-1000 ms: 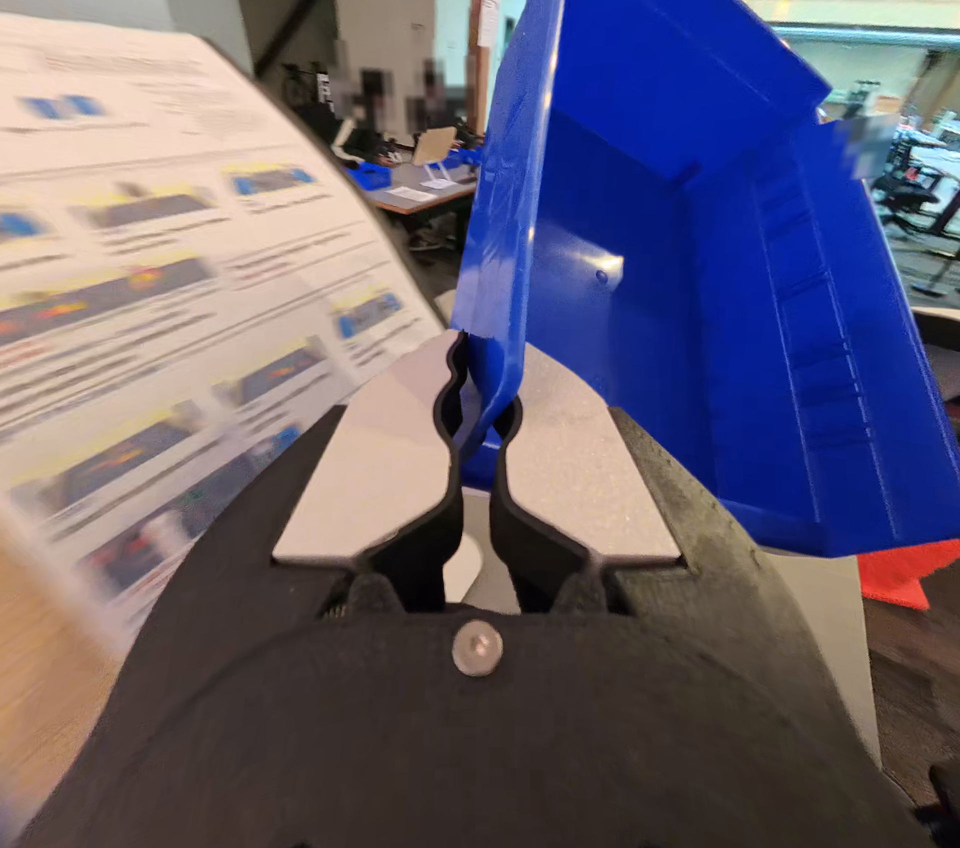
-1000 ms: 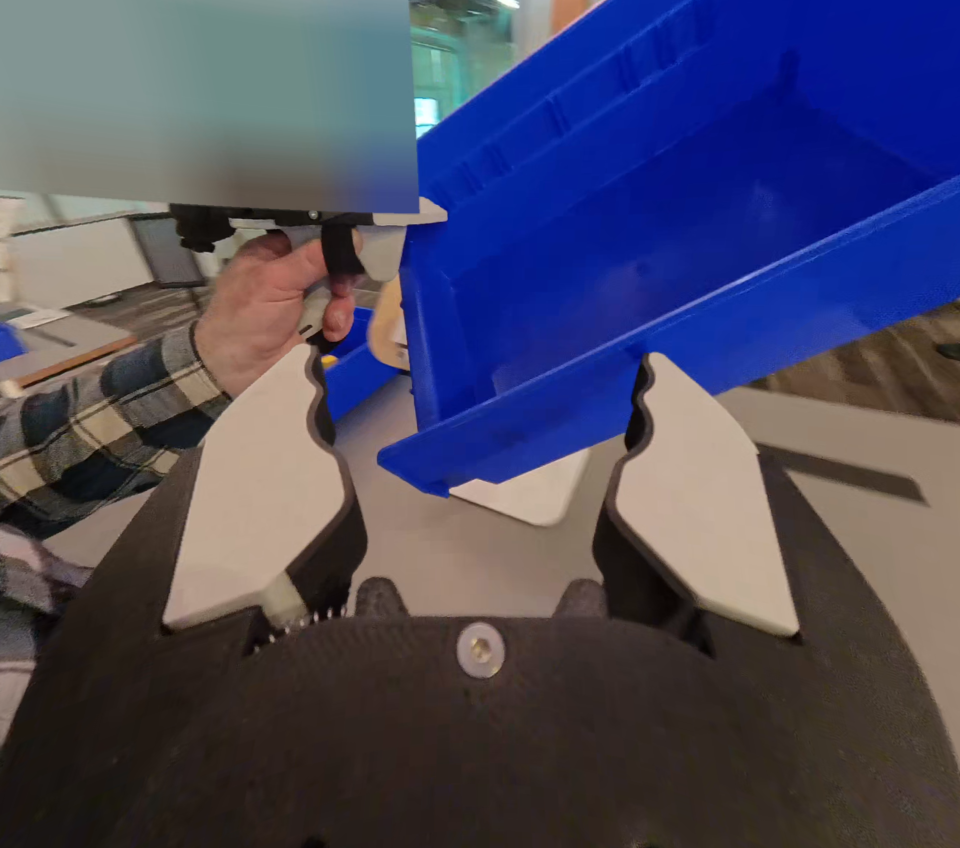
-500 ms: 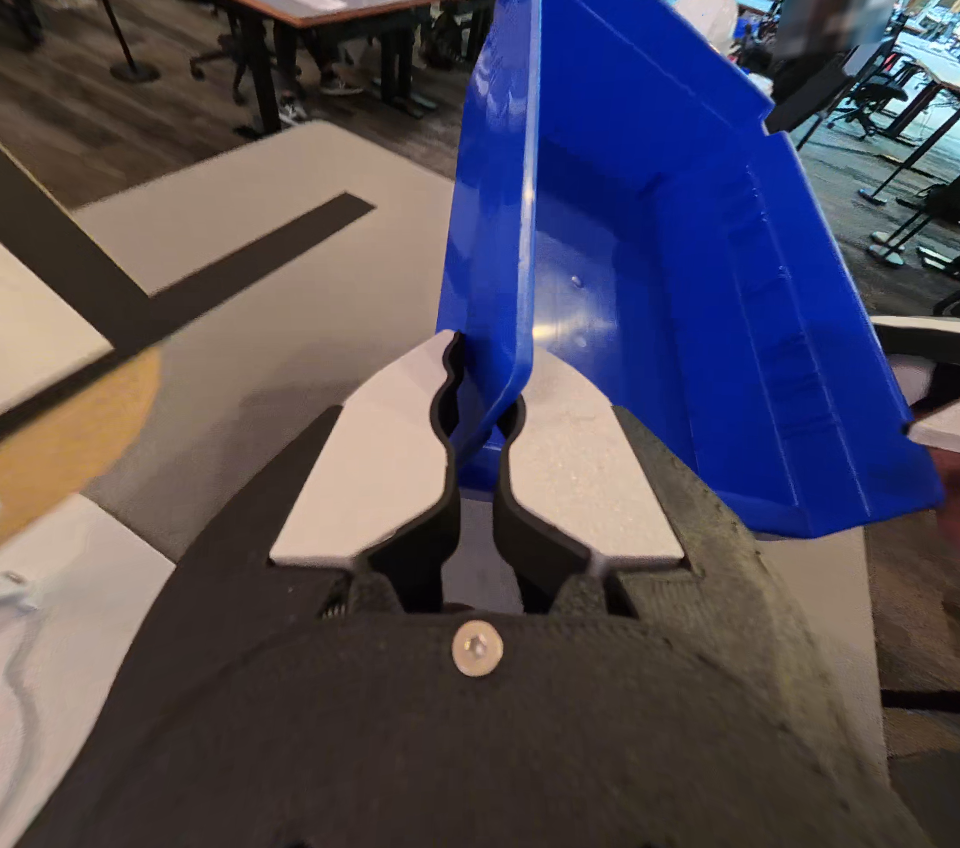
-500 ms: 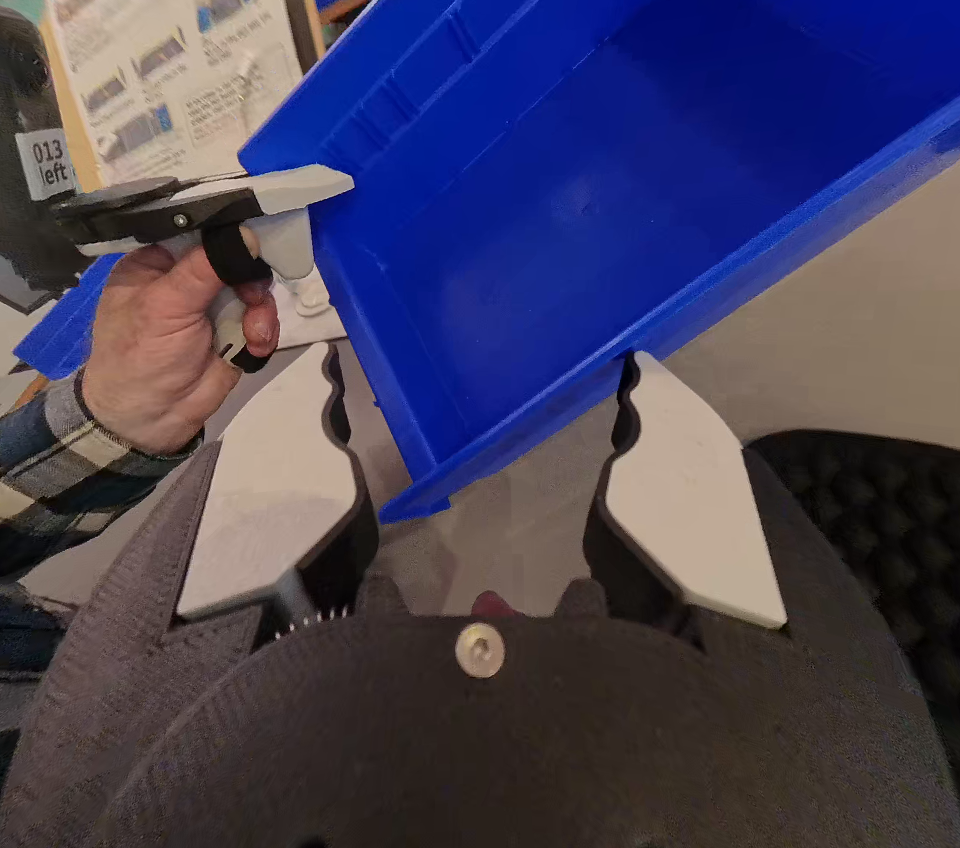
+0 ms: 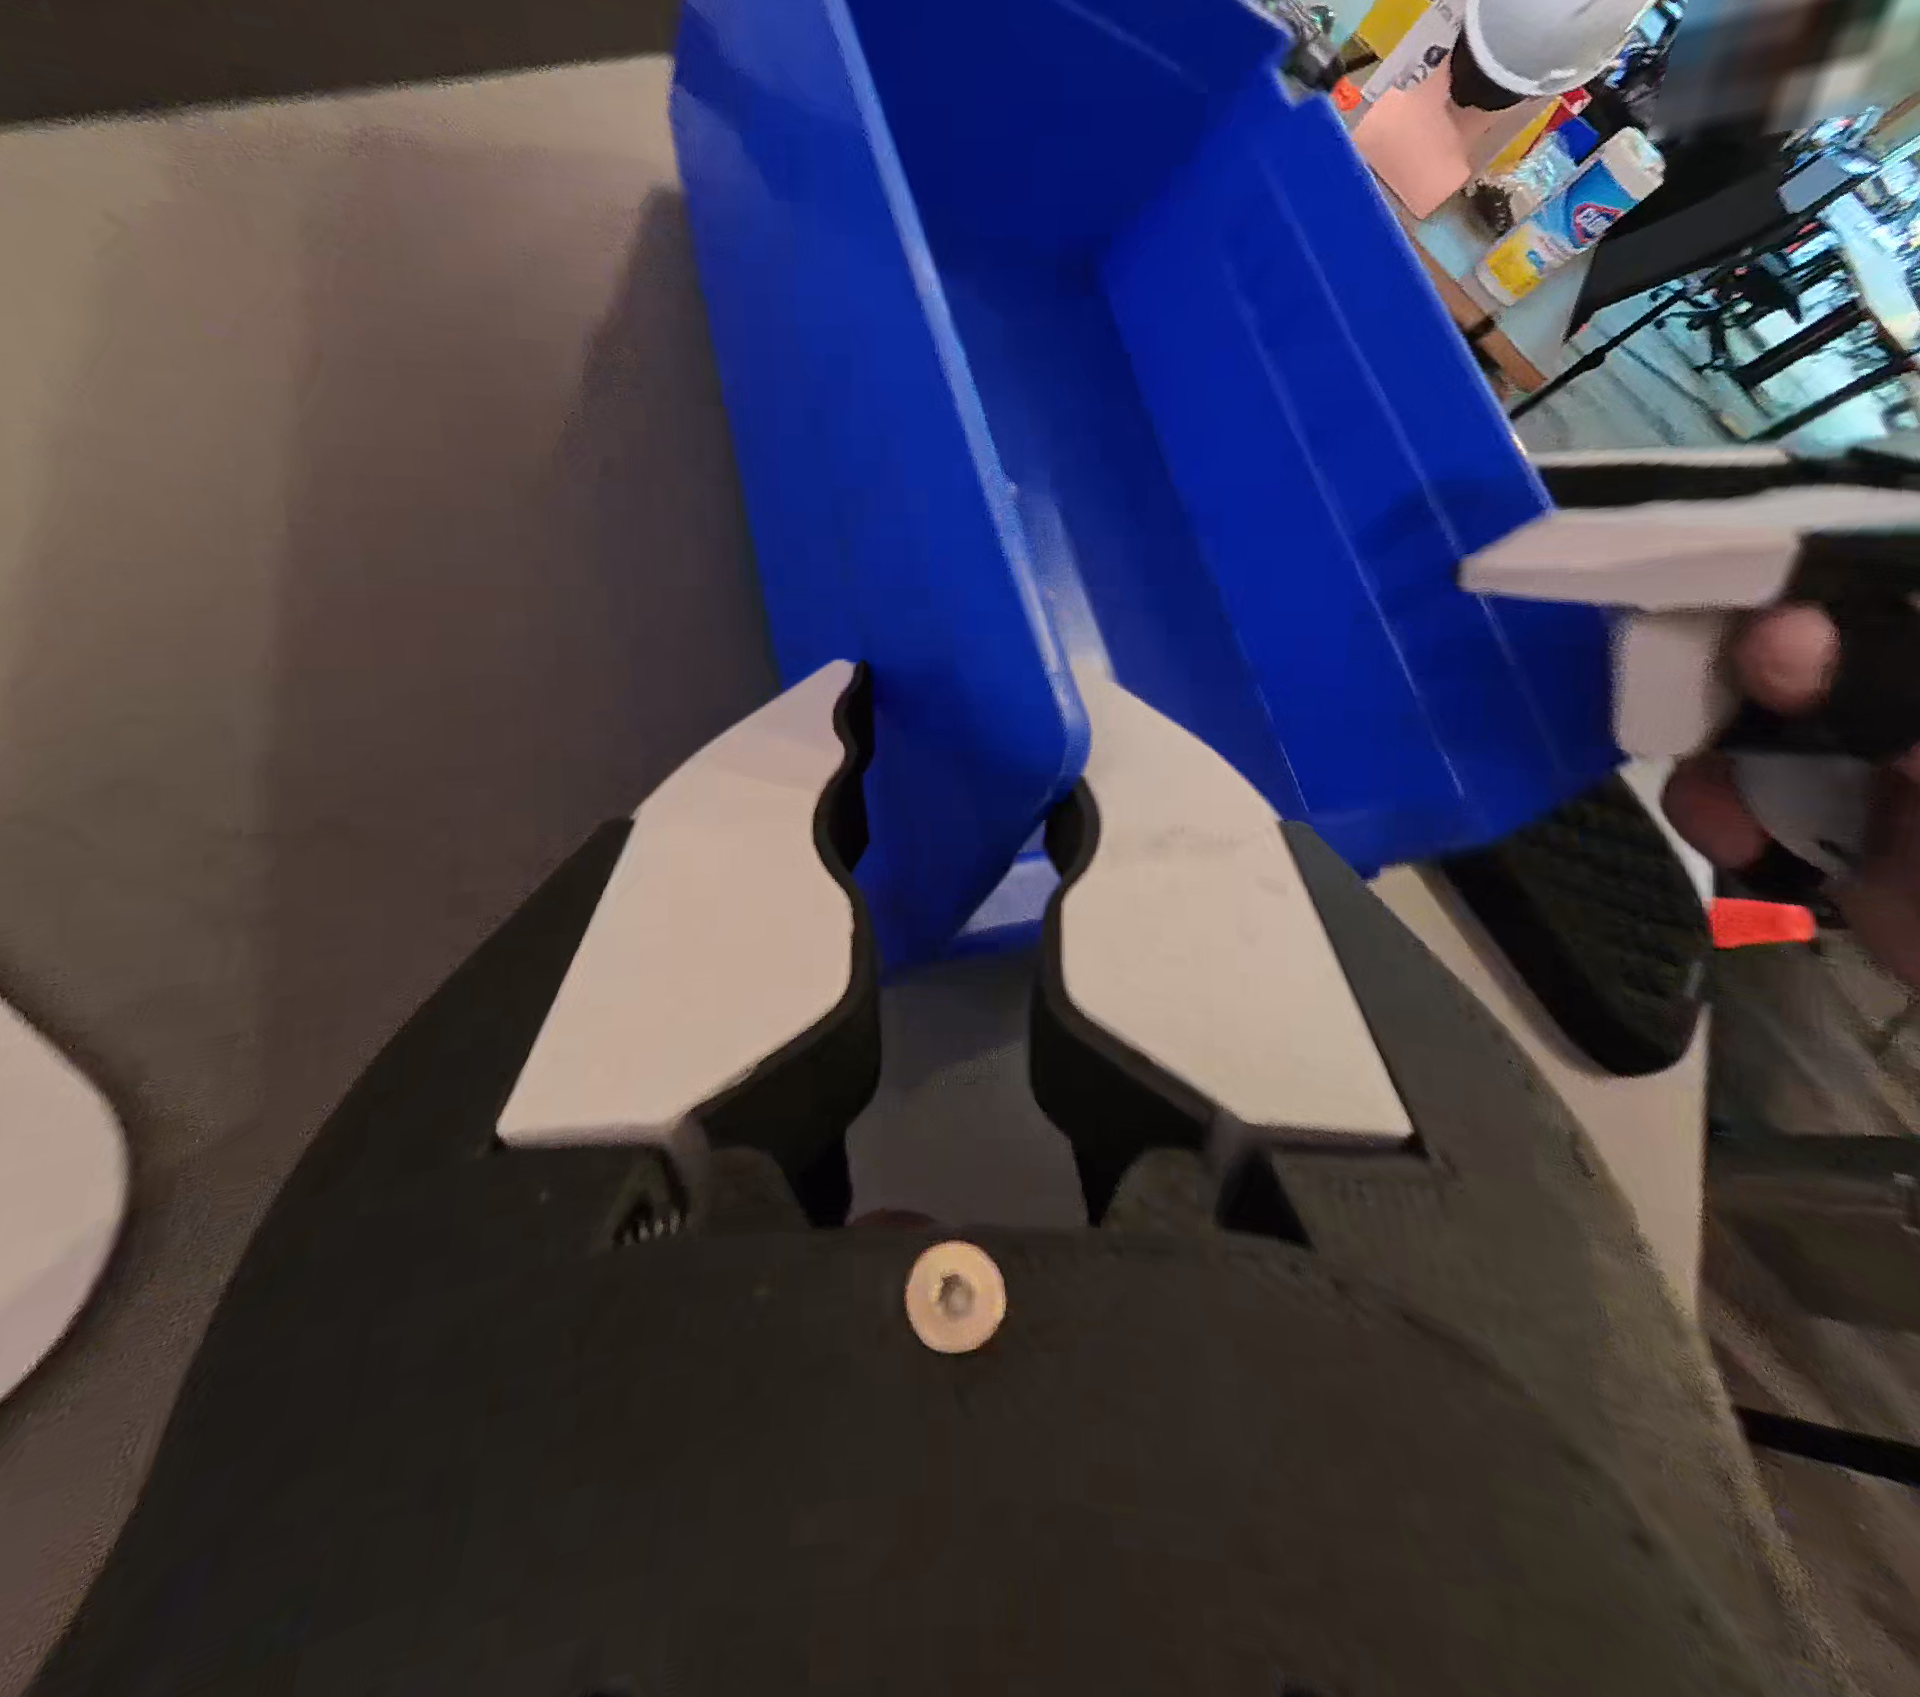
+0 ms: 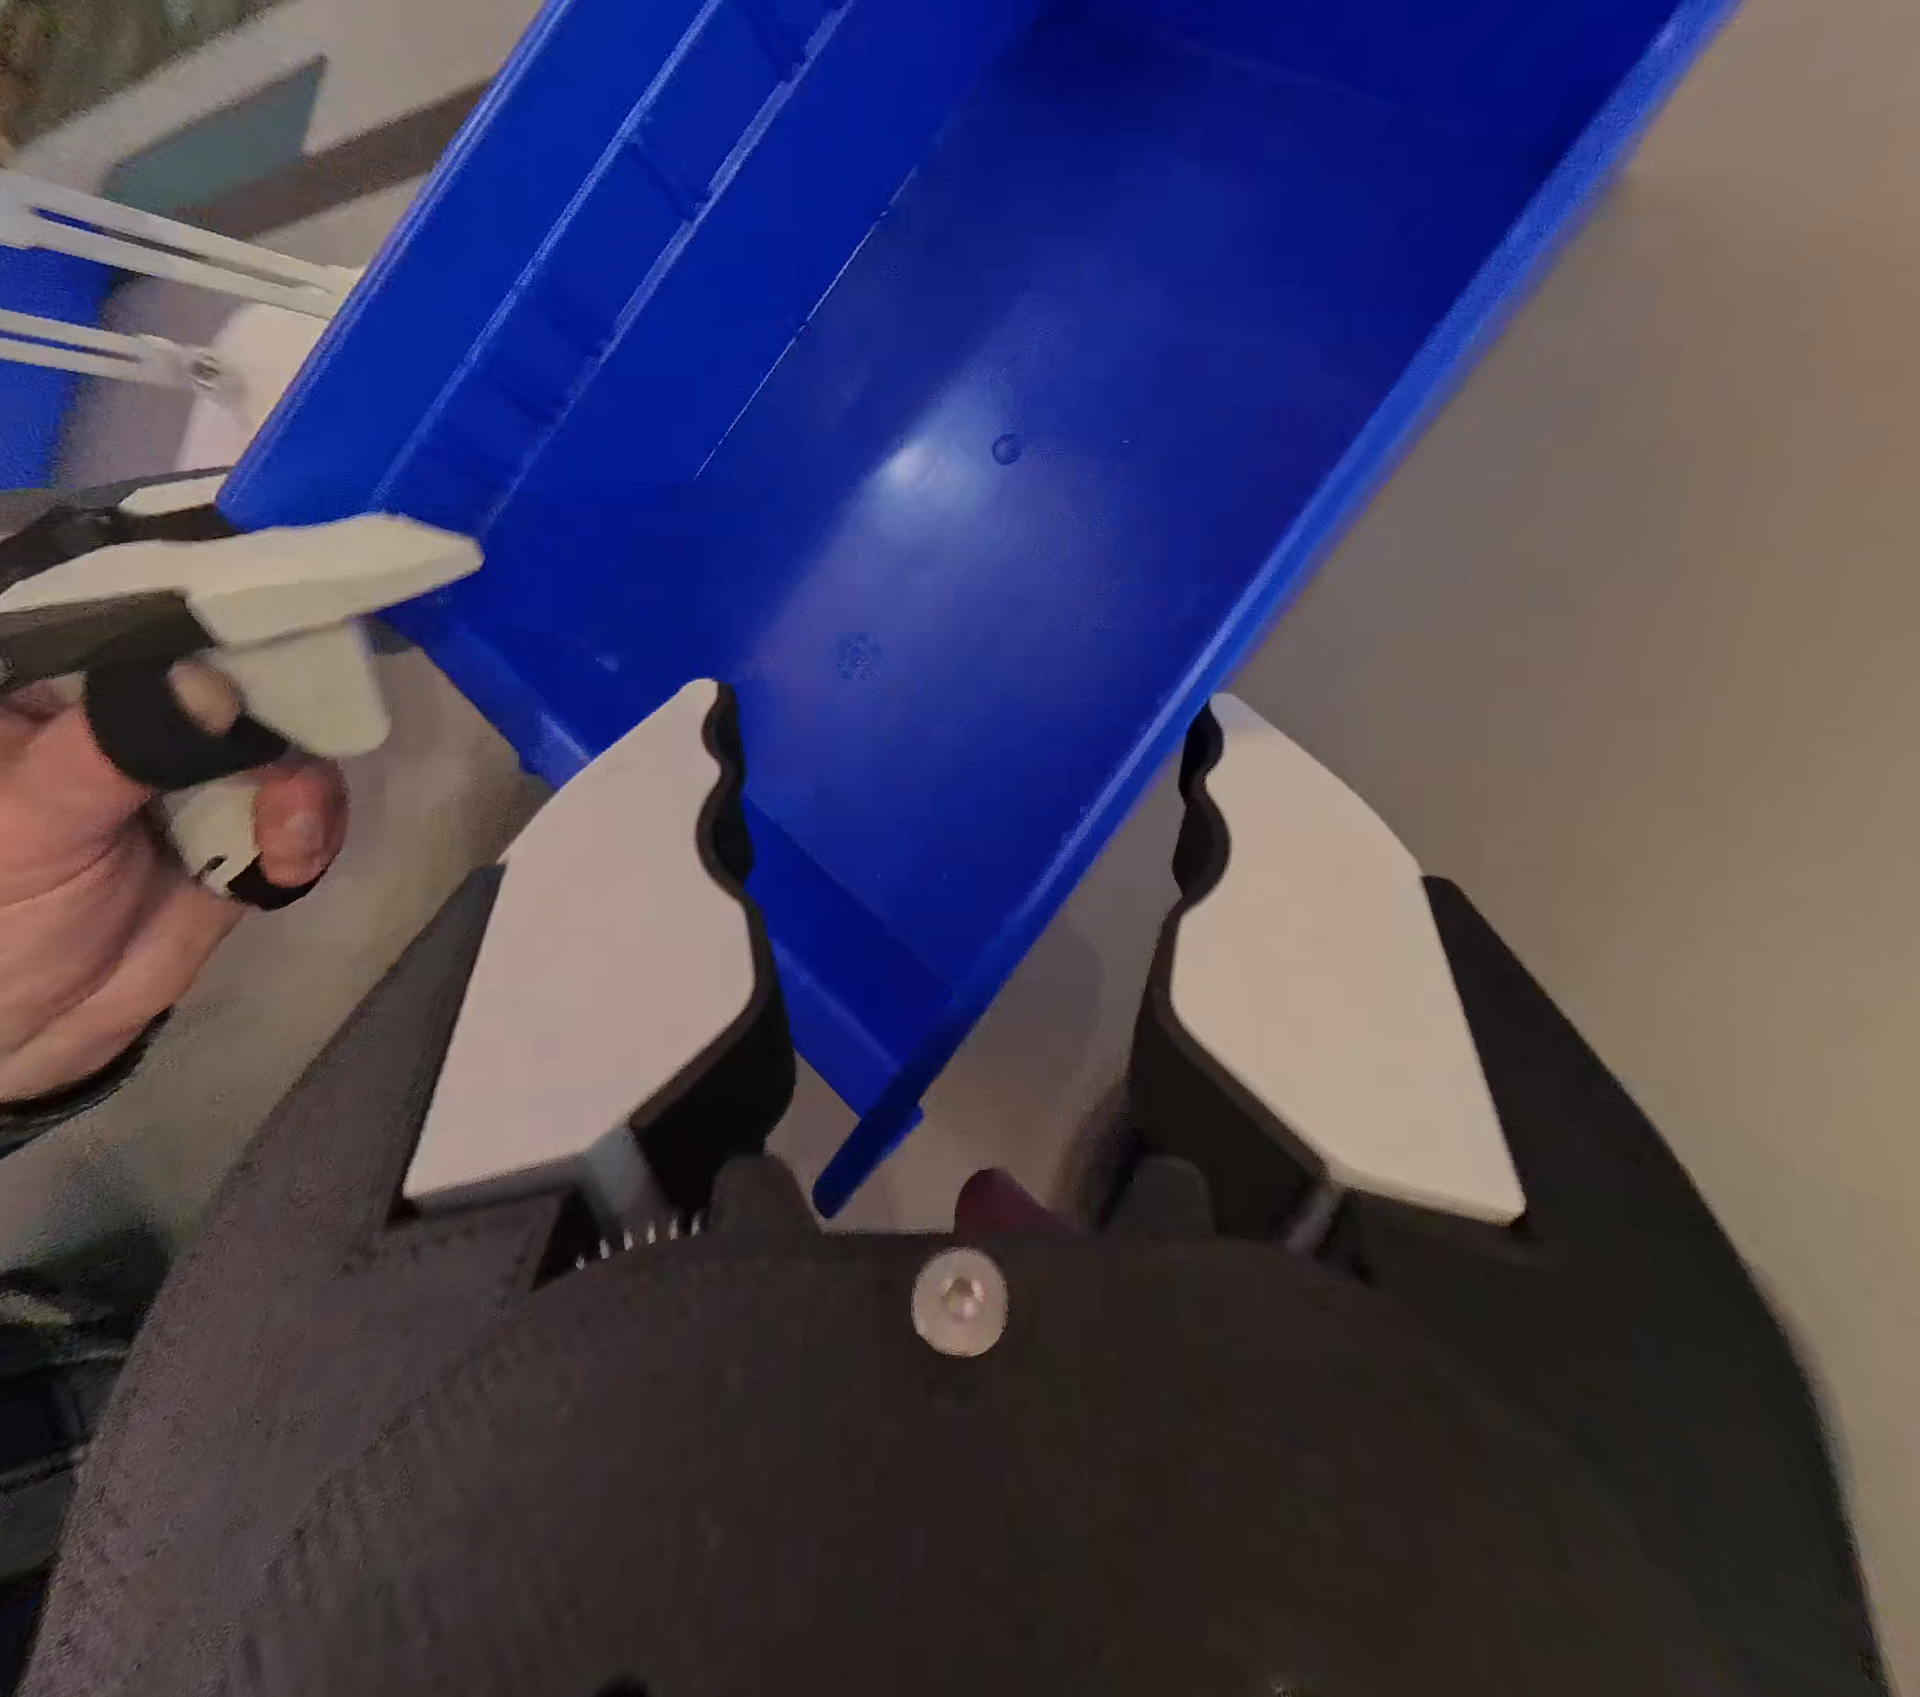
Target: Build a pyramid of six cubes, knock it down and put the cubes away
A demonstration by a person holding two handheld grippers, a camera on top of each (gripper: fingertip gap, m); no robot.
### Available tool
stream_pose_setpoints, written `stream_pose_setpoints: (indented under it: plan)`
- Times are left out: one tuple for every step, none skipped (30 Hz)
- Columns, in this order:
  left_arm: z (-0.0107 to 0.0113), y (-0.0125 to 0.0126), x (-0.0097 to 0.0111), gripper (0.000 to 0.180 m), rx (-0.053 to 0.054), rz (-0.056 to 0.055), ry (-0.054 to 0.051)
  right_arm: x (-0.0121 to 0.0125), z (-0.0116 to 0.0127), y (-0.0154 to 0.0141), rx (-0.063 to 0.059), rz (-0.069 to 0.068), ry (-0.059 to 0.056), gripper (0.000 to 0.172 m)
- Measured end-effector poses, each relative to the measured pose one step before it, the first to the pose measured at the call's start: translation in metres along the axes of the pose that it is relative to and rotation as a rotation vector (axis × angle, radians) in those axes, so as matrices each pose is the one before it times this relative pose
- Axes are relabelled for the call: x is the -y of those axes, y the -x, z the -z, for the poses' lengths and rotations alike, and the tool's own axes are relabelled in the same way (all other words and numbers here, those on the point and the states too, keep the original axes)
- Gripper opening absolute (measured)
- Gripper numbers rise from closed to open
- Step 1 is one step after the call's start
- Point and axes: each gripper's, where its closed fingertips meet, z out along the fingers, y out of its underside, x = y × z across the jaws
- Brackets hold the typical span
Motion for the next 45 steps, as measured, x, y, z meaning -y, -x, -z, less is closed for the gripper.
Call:
stream_pose_setpoints:
  plan:
    - [-0.00545,-0.00306,-0.00413,0.039,-0.0199,0.0262,0.0230,0.00791,-0.00429,-0.00855,-0.0107,0.0202,0.0310,0.078]
    - [-0.00675,-0.00286,-0.00484,0.047,-0.0129,0.0130,0.0312,0.00800,-0.00483,-0.00965,-0.0174,0.0265,0.0264,0.073]
    - [-0.00548,-0.00337,-0.00155,0.050,-0.0137,0.0107,0.0108,0.00803,-0.00486,-0.01131,-0.0242,0.0275,0.0221,0.067]
    - [-0.00390,-0.00439,0.00212,0.050,-0.0191,0.0135,-0.0093,0.00852,-0.00516,-0.01107,-0.0153,0.0202,0.0147,0.061]
    - [-0.00501,-0.00328,0.00105,0.053,-0.0115,0.0120,0.0081,0.00878,-0.00542,-0.01138,-0.0132,0.0187,0.0098,0.052]
    - [-0.00514,-0.00268,0.00250,0.054,-0.0107,0.0128,0.0019,0.00879,-0.00571,-0.01188,-0.0154,0.0216,0.0107,0.045]
    - [-0.00556,-0.00353,0.00203,0.053,-0.0177,0.0148,0.0080,0.00850,-0.00541,-0.01135,-0.0152,0.0216,0.0156,0.040]
    - [-0.00647,-0.00361,0.00085,0.052,-0.0201,0.0160,0.0158,0.00812,-0.00509,-0.01061,-0.0137,0.0202,0.0179,0.034]
    - [-0.00706,-0.00333,0.00116,0.055,-0.0186,0.0093,0.0113,0.00777,-0.00513,-0.00905,-0.0055,0.0141,0.0149,0.028]
    - [-0.00655,-0.00107,0.00273,0.057,-0.0030,-0.0035,0.0035,0.00742,-0.00492,-0.00861,-0.0099,0.0112,0.0090,0.021]
    - [-0.00510,0.00094,0.00405,0.057,0.0089,-0.0062,-0.0013,0.00690,-0.00494,-0.00848,-0.0162,0.0108,0.0030,0.013]
    - [-0.00436,0.00254,0.00514,0.057,0.0060,0.0079,-0.0012,0.00632,-0.00508,-0.00684,-0.0109,0.0044,-0.0019,0.012]
    - [-0.00346,0.00418,0.00622,0.057,0.0051,0.0080,-0.0017,0.00533,-0.00495,-0.00415,0.0002,-0.0031,-0.0010,0.010]
    - [-0.00274,0.00472,0.00615,0.057,0.0023,0.0068,-0.0028,0.00428,-0.00425,-0.00220,-0.0011,-0.0001,0.0036,0.008]
    - [-0.00178,0.00407,0.00512,0.057,-0.0033,0.0164,-0.0027,0.00323,-0.00345,-0.00152,-0.0069,0.0077,0.0073,0.007]
    - [-0.00123,0.00280,0.00323,0.057,0.0006,0.0017,0.0035,0.00263,-0.00237,-0.00105,-0.0099,0.0120,0.0077,0.007]
    - [-0.00101,0.00148,0.00141,0.057,0.0058,-0.0151,0.0100,0.00157,-0.00175,-0.00078,-0.0081,0.0120,0.0057,0.007]
    - [-0.00053,0.00018,0.00044,0.057,0.0013,-0.0015,0.0045,0.00066,-0.00110,-0.00092,-0.0014,0.0032,0.0031,0.008]
    - [-0.00067,-0.00125,-0.00050,0.057,-0.0117,0.0050,0.0027,-0.00004,-0.00067,-0.00046,0.0112,-0.0089,-0.0009,0.012]
    - [0.00020,-0.00249,-0.00094,0.058,-0.0215,0.0071,0.0044,-0.00004,0.00017,0.00057,0.0164,-0.0173,-0.0065,0.021]
    - [0.00176,-0.00382,-0.00086,0.060,-0.0339,0.0224,-0.0007,0.00024,0.00231,-0.00150,-0.0110,-0.0130,-0.0150,0.035]
    - [0.00369,-0.00519,-0.00027,0.071,-0.0422,0.0244,-0.0109,0.00082,0.00603,-0.00242,-0.0348,0.0085,-0.0242,0.040]
    - [0.00617,-0.00454,-0.00205,0.079,-0.0300,0.0057,-0.0066,0.00213,0.00991,-0.00152,-0.0404,0.0181,-0.0340,0.041]
    - [0.00903,-0.00264,-0.00513,0.081,-0.0061,-0.0201,0.0017,0.00372,0.01334,0.00013,-0.0380,0.0192,-0.0430,0.041]
    - [0.01123,-0.00438,-0.00783,0.083,-0.0079,-0.0335,0.0081,0.00549,0.01574,0.00433,-0.0234,0.0270,-0.0485,0.042]
    - [0.01321,-0.00566,-0.00918,0.085,-0.0095,-0.0350,0.0016,0.00695,0.01695,0.00927,-0.0044,0.0364,-0.0487,0.041]
    - [0.01458,-0.00576,-0.01067,0.086,-0.0099,-0.0296,0.0012,0.00732,0.01703,0.01404,0.0113,0.0430,-0.0428,0.040]
    - [0.01572,-0.00595,-0.01138,0.086,-0.0099,-0.0297,0.0001,0.00804,0.01599,0.01890,0.0266,0.0478,-0.0404,0.037]
    - [0.01657,-0.00545,-0.01146,0.084,-0.0056,-0.0321,-0.0026,0.00848,0.01399,0.02360,0.0419,0.0514,-0.0379,0.032]
    - [0.01717,-0.00378,-0.01141,0.082,0.0054,-0.0296,-0.0026,0.00723,0.01054,0.02655,0.0503,0.0496,-0.0282,0.025]
    - [0.01747,-0.00150,-0.01166,0.080,0.0146,-0.0222,-0.0003,0.00532,0.00580,0.02946,0.0651,0.0426,-0.0139,0.024]
    - [0.01743,-0.00013,-0.01205,0.077,0.0162,-0.0123,0.0046,0.00360,0.00050,0.03156,0.0749,0.0386,-0.0068,0.024]
    - [0.01723,0.00164,-0.01135,0.074,0.0192,-0.0012,0.0034,0.00144,-0.00444,0.03079,0.0684,0.0313,0.0033,0.023]
    - [0.01757,0.00376,-0.00949,0.074,0.0280,0.0051,-0.0064,-0.00005,-0.00874,0.02927,0.0629,0.0210,0.0093,0.022]
    - [0.01773,0.00499,-0.00831,0.071,0.0305,0.0005,-0.0081,-0.00072,-0.01174,0.02789,0.0611,0.0131,0.0106,0.023]
    - [0.01751,0.00738,-0.00741,0.068,0.0427,-0.0043,-0.0048,-0.00092,-0.01374,0.02554,0.0558,0.0164,0.0067,0.025]
    - [0.01761,0.00894,-0.00550,0.067,0.0461,-0.0004,-0.0080,-0.00136,-0.01479,0.02032,0.0350,0.0083,0.0037,0.025]
    - [0.01812,0.00912,-0.00294,0.065,0.0370,-0.0009,-0.0167,-0.00219,-0.01560,0.01810,0.0377,-0.0106,0.0058,0.025]
    - [0.01833,0.01108,-0.00136,0.061,0.0430,-0.0051,-0.0196,-0.00226,-0.01625,0.01751,0.0488,-0.0224,0.0051,0.027]
    - [0.01808,0.01334,-0.00081,0.058,0.0525,-0.0092,-0.0110,-0.00234,-0.01639,0.01433,0.0350,-0.0166,-0.0005,0.032]
    - [0.01796,0.01327,0.00108,0.058,0.0456,-0.0122,-0.0126,-0.00398,-0.01583,0.01112,0.0182,-0.0021,0.0064,0.035]
    - [0.01809,0.01291,0.00305,0.057,0.0368,-0.0179,-0.0174,-0.00542,-0.01466,0.00836,0.0068,0.0034,0.0171,0.036]
    - [0.01853,0.01524,0.00375,0.056,0.0478,-0.0252,-0.0116,-0.00537,-0.01341,0.00714,0.0047,0.0012,0.0174,0.036]
    - [0.01856,0.01706,0.00507,0.056,0.0557,-0.0299,-0.0152,-0.00455,-0.01202,0.00688,0.0089,-0.0038,0.0163,0.038]
    - [0.01787,0.01766,0.00596,0.055,0.0484,-0.0378,-0.0146,-0.00326,-0.01011,0.00637,0.0071,-0.0041,0.0116,0.038]
